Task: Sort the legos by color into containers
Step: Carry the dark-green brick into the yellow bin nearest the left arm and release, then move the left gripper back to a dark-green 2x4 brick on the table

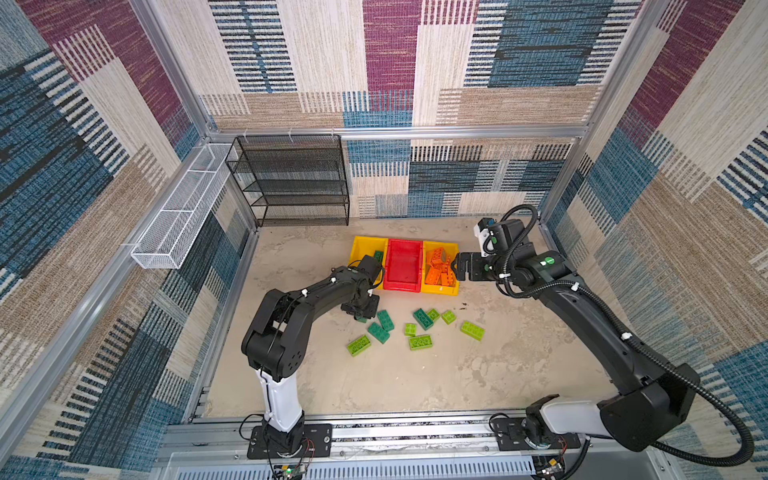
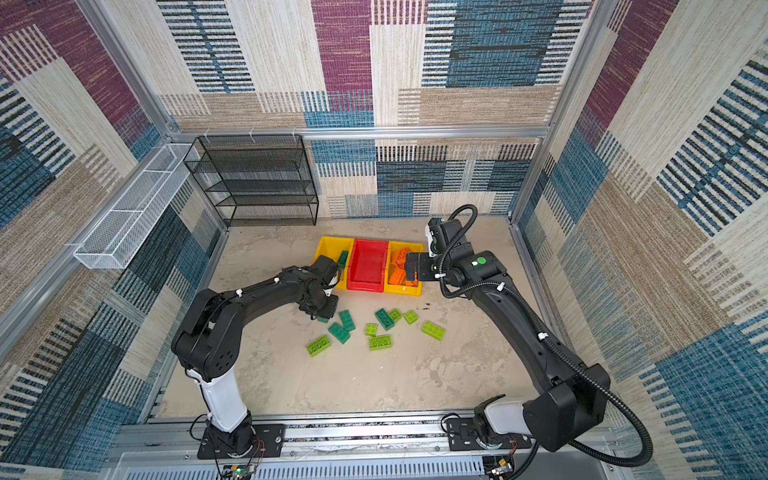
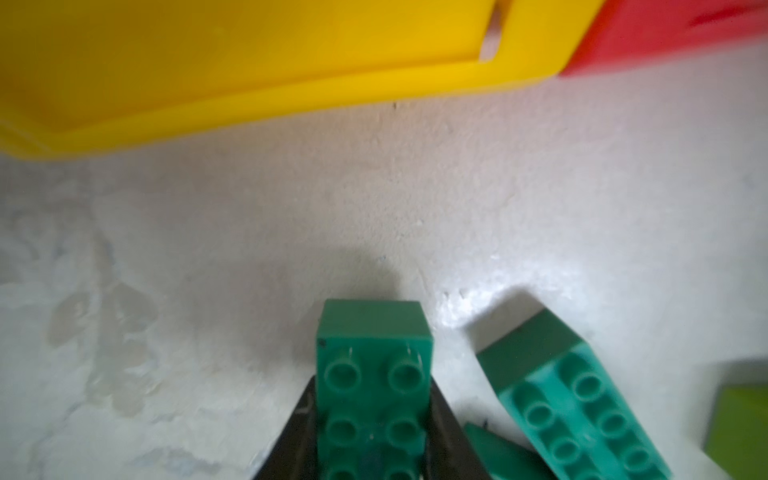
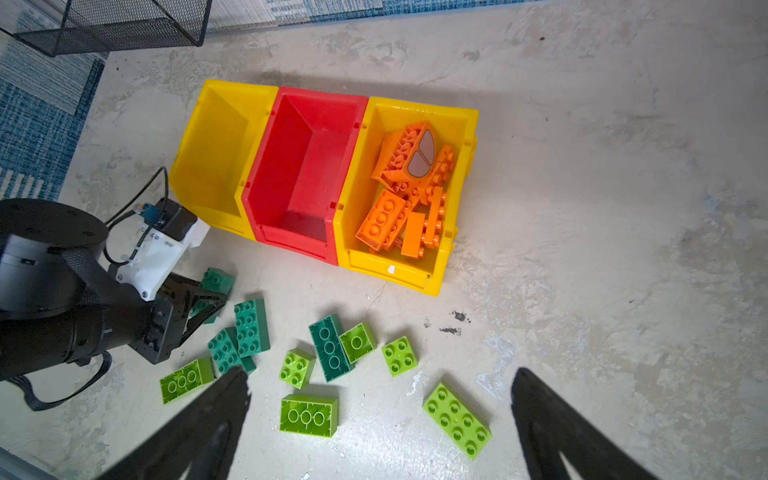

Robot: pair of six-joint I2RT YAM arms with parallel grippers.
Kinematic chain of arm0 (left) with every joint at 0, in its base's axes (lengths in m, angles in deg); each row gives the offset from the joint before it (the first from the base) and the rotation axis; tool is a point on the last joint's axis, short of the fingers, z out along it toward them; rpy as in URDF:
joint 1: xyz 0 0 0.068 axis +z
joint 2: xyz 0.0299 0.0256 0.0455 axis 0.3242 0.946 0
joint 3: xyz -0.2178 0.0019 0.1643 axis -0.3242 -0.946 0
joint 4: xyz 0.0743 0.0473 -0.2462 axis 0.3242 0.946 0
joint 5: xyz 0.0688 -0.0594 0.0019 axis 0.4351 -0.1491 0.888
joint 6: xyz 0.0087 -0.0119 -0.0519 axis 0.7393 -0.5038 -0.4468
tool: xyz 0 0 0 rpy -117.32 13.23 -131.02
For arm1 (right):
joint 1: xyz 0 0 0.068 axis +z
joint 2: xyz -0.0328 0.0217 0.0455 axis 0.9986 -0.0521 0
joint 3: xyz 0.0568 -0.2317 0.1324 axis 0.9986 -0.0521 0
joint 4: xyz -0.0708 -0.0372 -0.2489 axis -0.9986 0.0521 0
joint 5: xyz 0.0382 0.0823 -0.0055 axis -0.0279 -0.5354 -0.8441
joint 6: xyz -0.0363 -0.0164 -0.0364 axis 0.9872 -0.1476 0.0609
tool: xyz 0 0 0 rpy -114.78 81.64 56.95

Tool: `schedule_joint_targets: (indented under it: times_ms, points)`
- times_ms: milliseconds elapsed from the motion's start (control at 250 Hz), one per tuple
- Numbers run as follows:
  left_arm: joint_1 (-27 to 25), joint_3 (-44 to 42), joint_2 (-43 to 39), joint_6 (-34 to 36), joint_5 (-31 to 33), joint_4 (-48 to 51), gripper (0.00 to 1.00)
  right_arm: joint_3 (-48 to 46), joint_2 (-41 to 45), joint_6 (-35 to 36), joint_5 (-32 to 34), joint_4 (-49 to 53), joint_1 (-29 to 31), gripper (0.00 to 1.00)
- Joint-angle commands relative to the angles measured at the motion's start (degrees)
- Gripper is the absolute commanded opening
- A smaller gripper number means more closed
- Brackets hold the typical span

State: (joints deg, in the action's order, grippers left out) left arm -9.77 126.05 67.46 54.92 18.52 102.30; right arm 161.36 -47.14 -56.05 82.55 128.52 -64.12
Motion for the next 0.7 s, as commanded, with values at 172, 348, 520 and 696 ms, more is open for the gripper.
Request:
schedule_joint_targets:
  times_ms: [172,348,520,696]
  points:
    - [2.5,18.5,3.9,3.0,3.6,6.2,0.27,0.9,-0.4,-0.1,0.9,0.3,-0.1,1.00]
    - [4.2,31.7,13.7,2.6,2.5,7.7,0.33,0.5,-0.5,-0.7,1.5,0.0,0.0,1.00]
    - [5.1,41.8,21.6,1.5,2.5,10.0,0.74,1.4,-0.5,-1.6,1.9,0.5,0.0,1.00]
    - [5.6,45.2,22.9,-1.1,3.1,11.5,0.81,2.1,0.2,-1.2,3.7,2.0,-0.1,1.00]
